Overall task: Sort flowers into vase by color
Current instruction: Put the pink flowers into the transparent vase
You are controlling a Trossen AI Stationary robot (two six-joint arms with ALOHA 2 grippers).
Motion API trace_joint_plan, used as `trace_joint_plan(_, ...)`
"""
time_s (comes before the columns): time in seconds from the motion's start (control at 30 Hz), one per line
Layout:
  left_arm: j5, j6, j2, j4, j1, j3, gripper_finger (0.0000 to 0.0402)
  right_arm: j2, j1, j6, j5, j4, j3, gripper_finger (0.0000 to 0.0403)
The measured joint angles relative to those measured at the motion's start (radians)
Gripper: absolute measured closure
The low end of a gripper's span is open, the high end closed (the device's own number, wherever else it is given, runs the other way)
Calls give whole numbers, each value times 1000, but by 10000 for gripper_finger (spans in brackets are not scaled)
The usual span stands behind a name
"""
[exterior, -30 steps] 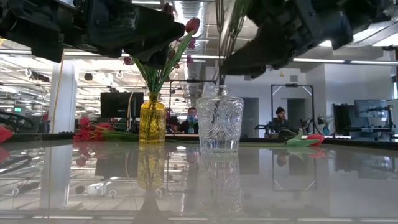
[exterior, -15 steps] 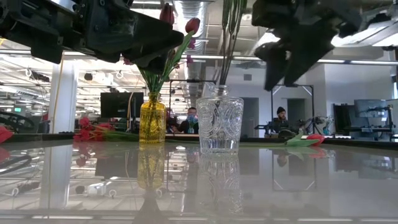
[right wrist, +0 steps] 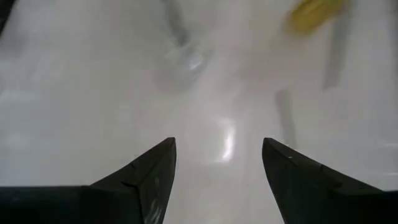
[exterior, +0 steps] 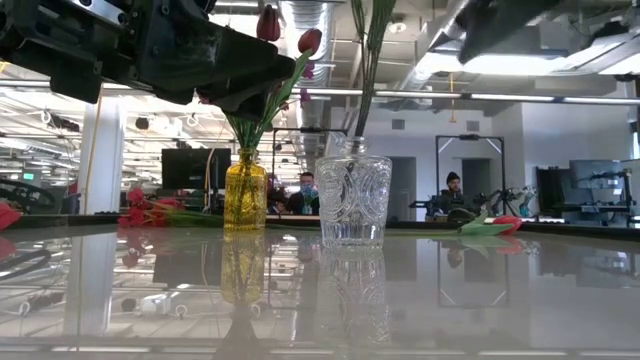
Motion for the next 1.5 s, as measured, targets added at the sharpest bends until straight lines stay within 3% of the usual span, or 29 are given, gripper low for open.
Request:
trace_joint_plan(0.07, 0, -7, 0, 0, 0, 0, 323, -43, -32, -20, 57, 21, 1, 138)
trace_joint_plan(0.17, -1, -27, 0, 2, 0, 0, 323, -68, -147, -96, 36, 101, -11, 138)
trace_joint_plan(0.37, -7, -147, 0, 1, 8, 0, 326, -5, -541, -236, -348, 412, -122, 138)
trace_joint_plan(0.47, -7, -225, 0, -17, 8, 0, 326, 91, -705, -227, -442, 590, -192, 138)
trace_joint_plan(0.6, -3, -276, 0, -21, 8, 0, 326, 276, -807, -197, -518, 784, -232, 139)
trace_joint_plan(0.83, -39, -288, 0, -16, 13, 0, 326, 591, -808, -171, -541, 1072, -208, 139)
trace_joint_plan(1.07, -48, -268, 0, -21, 13, 0, 326, 746, -731, -152, -534, 1105, -102, 139)
trace_joint_plan(1.27, -52, -166, 0, -21, 13, 0, 326, 847, -644, -99, -404, 1092, 0, 139)
trace_joint_plan(1.37, -53, -134, 0, -23, 13, 0, 326, 854, -609, -110, -250, 1034, 21, 139)
trace_joint_plan(1.5, -48, -122, -1, -53, 13, 0, 326, 853, -591, -124, -184, 1004, 26, 141)
